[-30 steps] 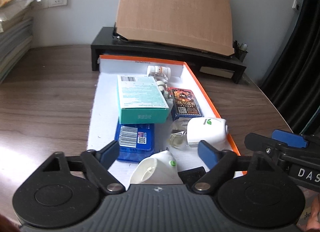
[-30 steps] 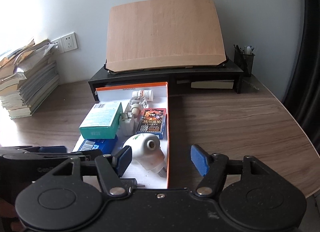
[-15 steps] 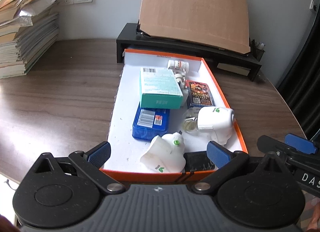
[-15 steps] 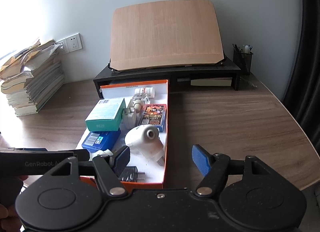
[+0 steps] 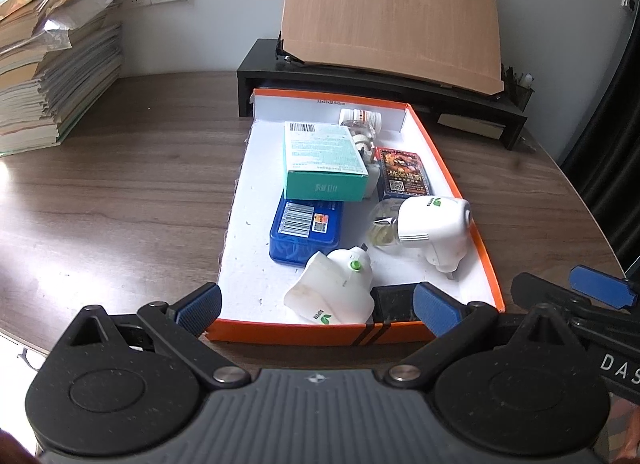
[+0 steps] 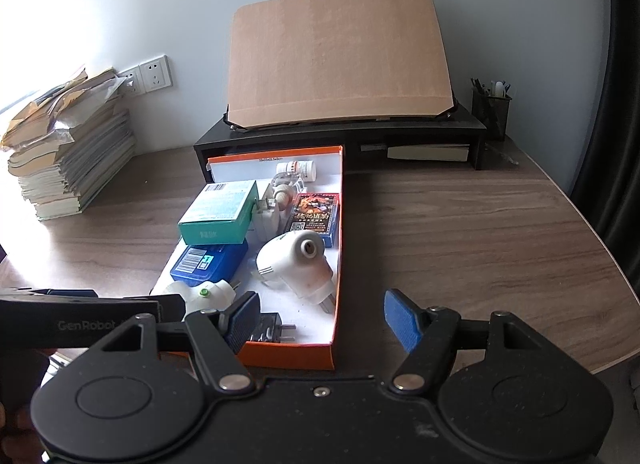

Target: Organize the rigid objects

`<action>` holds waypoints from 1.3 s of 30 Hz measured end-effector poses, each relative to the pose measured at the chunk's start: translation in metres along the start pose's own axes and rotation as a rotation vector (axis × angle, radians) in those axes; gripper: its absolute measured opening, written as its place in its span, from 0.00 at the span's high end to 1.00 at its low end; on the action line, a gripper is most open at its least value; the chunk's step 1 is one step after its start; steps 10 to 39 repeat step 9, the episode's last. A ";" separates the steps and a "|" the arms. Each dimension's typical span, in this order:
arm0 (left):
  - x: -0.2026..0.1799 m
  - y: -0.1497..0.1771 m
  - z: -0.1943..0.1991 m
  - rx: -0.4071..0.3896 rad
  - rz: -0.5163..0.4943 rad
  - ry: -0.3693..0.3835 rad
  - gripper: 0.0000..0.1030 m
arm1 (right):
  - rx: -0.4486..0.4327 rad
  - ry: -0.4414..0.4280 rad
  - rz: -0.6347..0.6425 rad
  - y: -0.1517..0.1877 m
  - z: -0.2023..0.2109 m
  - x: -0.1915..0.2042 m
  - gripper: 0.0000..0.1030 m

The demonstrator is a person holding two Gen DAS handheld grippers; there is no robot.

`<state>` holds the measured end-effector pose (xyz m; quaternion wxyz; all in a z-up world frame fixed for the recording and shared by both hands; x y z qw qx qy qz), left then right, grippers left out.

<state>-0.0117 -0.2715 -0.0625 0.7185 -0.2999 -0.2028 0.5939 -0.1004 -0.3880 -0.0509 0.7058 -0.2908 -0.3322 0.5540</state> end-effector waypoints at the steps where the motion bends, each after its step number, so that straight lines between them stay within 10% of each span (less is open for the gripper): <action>1: 0.000 0.000 0.000 -0.001 0.000 0.000 0.00 | 0.001 0.000 0.000 0.000 0.000 0.000 0.20; 39: 0.001 0.001 0.000 -0.001 0.006 0.013 0.00 | 0.006 0.002 0.002 0.001 0.000 0.001 0.20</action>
Point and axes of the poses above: each gripper's, at about its wrist camera, not at the fingertips, and z roughly against the way its jaws point, x to its left, y to its underside, the point moved 6 cm from there along -z, roughly the way its jaws point
